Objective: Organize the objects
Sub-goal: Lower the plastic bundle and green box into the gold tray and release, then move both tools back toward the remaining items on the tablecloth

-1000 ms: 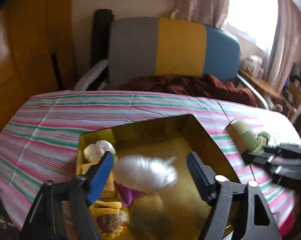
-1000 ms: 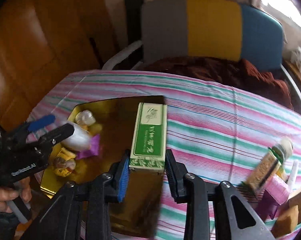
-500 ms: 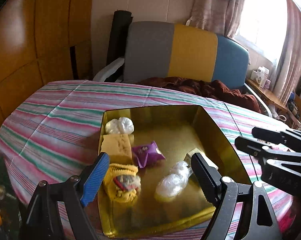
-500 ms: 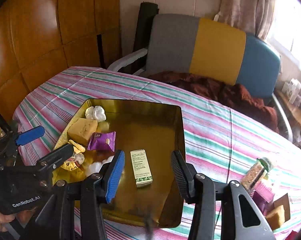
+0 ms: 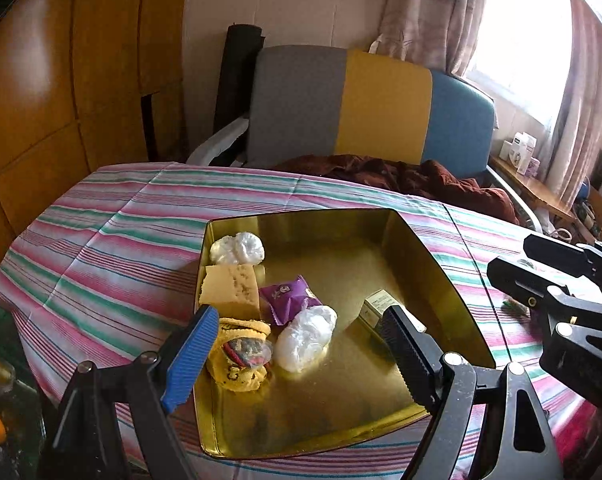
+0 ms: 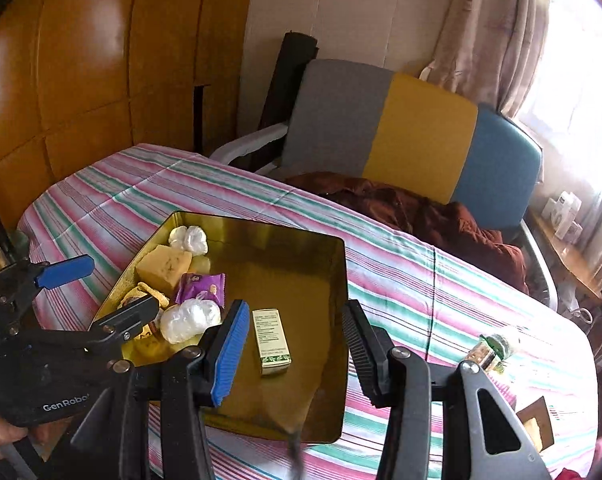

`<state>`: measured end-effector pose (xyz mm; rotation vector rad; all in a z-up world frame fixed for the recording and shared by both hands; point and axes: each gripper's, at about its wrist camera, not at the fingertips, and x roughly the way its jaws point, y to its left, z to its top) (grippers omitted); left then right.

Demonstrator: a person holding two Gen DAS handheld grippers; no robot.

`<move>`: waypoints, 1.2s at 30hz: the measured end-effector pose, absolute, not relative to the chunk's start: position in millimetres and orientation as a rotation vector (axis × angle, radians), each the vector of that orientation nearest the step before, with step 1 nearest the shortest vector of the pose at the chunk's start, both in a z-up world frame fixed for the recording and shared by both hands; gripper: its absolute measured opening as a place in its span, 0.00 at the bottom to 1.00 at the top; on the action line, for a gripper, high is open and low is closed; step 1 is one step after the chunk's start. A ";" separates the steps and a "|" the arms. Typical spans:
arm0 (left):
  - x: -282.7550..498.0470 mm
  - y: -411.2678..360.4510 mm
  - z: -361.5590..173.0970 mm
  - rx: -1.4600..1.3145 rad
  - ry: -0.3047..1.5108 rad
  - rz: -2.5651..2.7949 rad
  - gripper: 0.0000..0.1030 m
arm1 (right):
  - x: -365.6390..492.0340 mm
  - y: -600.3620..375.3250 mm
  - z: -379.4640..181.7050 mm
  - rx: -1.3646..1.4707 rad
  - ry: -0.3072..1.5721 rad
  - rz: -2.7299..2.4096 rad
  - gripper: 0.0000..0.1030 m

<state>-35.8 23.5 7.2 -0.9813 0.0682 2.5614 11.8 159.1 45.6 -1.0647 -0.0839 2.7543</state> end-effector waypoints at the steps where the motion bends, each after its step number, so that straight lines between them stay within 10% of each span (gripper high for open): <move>1: -35.1 23.8 7.9 -0.979 0.071 2.562 0.82 | 12.4 159.5 46.0 -1.062 -0.083 2.753 0.48; 36: -19.1 74.2 16.0 -0.941 0.220 2.502 0.82 | 48.8 209.4 53.6 -0.962 0.015 2.708 0.48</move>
